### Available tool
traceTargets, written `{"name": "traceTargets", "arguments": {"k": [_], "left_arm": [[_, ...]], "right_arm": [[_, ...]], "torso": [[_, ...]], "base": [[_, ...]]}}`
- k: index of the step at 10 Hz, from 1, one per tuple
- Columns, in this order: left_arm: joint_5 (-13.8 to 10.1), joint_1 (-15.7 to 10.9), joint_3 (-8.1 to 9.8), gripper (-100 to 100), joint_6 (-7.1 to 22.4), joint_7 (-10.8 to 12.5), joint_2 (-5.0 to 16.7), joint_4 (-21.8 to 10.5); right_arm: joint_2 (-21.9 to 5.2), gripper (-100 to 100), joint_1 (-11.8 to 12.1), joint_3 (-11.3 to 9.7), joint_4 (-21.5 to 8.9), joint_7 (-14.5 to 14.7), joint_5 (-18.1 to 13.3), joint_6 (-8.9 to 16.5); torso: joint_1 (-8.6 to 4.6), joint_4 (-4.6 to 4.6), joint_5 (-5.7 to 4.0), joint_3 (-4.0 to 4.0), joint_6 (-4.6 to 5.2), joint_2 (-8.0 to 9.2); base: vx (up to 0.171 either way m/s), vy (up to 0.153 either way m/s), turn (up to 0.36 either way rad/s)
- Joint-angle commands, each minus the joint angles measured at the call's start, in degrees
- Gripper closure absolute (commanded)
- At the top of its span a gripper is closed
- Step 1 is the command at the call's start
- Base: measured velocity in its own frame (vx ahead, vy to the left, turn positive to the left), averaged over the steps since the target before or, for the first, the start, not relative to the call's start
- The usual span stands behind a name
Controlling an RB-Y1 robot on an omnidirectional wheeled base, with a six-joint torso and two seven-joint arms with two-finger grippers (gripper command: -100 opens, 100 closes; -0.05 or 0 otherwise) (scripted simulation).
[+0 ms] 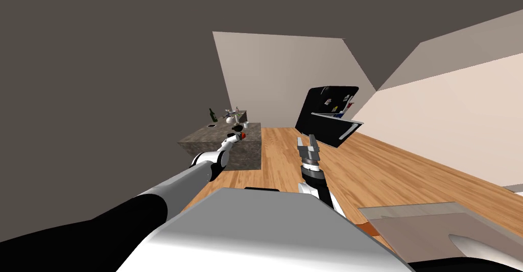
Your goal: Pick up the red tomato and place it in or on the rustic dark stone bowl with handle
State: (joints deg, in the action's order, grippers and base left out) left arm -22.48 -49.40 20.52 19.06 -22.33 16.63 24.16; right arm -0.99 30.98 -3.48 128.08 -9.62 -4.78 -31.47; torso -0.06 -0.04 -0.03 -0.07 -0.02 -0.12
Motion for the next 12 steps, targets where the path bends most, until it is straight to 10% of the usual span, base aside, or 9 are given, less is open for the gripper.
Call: {"name": "traceTargets", "arguments": {"k": [1,6,7,11,12], "left_arm": [[-2.22,0.14,1.84,-100,0.10,-2.86,-0.02,-0.09],[-3.79,0.30,3.23,-100,0.19,-7.39,-0.08,-0.07],[-3.81,0.32,3.28,100,0.23,-7.70,-0.09,-0.02],[-3.80,0.35,3.27,100,0.25,-7.68,-0.10,-0.06],[-3.81,0.35,3.27,0,0.24,-7.67,-0.10,-0.06]], "right_arm": [[0.00,0,0.00,0.00,0.00,0.00,0.00,0.00],[0.00,0,0.00,0.00,0.00,0.00,0.00,0.00],[0.00,0,0.00,0.00,0.00,0.00,0.00,0.00],[0.00,0,0.00,0.00,0.00,0.00,0.00,0.00],[0.00,0,0.00,0.00,0.00,0.00,0.00,0.00]], "torso": [[0.00,0.00,0.00,0.00,0.00,0.00],[0.00,0.00,0.00,0.00,0.00,0.00],[0.04,0.01,0.01,0.02,0.00,0.04],[0.10,0.05,0.01,0.07,0.00,0.10],[0.10,0.05,0.01,0.08,0.00,0.11]], "base": [[0.032,-0.031,0.057],[0.021,-0.022,0.025],[0.000,0.000,0.000],[0.000,0.000,0.000],[0.000,0.000,0.000]]}}
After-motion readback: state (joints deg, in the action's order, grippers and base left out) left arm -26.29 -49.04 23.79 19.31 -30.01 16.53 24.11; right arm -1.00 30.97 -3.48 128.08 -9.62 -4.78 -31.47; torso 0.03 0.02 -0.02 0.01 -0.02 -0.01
